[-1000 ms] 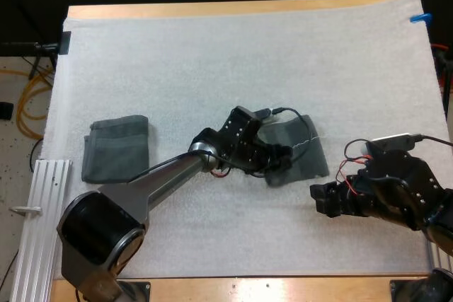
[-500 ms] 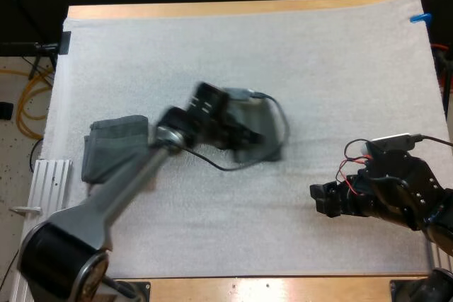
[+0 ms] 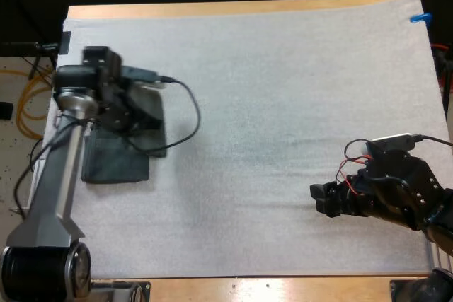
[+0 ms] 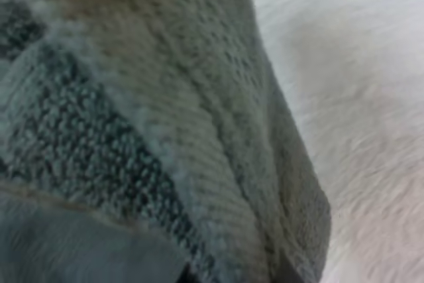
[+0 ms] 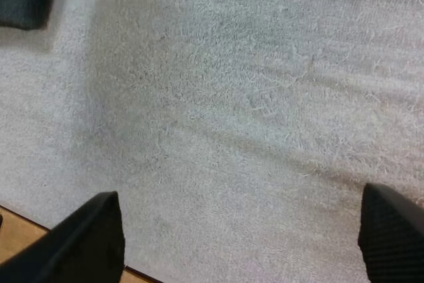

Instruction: Pick towel from pile fold and stack

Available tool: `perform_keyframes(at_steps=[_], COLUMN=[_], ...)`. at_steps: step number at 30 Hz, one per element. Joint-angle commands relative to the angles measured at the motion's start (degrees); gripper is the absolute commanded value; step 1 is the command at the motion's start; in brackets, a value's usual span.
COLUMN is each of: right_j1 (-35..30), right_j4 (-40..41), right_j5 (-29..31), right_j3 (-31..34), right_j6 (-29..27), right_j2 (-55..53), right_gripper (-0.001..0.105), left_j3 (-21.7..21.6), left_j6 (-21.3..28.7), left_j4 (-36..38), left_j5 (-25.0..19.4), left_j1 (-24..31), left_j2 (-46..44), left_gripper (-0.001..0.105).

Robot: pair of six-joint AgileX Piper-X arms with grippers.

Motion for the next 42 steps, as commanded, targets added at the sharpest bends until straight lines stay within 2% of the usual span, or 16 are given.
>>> perform_keyframes(at_steps=[1,9,19,23,28,32,40,42], right_j1=[-0.3,-0.3,-0.3,-0.3,-0.3,-0.3,-0.3,-0.3], right_j4=[-0.4,-0.4,-0.4,-0.4,-0.4,-0.4,-0.9,-0.9], right_j5=[0.7,0.9,-0.4,-1.8,-2.1,-2.6,-5.3,-5.4], right_j3=[0.0,0.0,0.0,0.0,0.0,0.0,0.0,0.0], right_j6=[0.1,0.1,0.1,0.1,0.1,0.1,0.1,0.1], right_j2=[-0.1,-0.1,-0.1,-0.1,-0.1,-0.1,-0.1,-0.1], right_gripper=[0.071,0.071,0.071,0.071,0.071,0.071,0.071,0.071], left_j3=[0.0,0.1,0.1,0.1,0.1,0.1,0.1,0.1], left_j6=[1.3,1.9,2.8,2.4,1.8,1.9,0.9,0.0], left_j4=[2.6,4.4,4.4,4.7,4.7,4.4,4.3,4.4], left_j5=[-0.9,-0.9,-0.2,-2.5,-9.2,-12.3,-13.6,-15.0], left_j1=[1.5,6.3,7.4,7.4,7.4,7.4,7.4,7.4], left_j2=[-0.4,-0.3,4.8,7.0,7.5,7.5,7.5,7.5], left_gripper=[0.0,0.0,0.0,0.0,0.001,0.012,0.048,0.051])
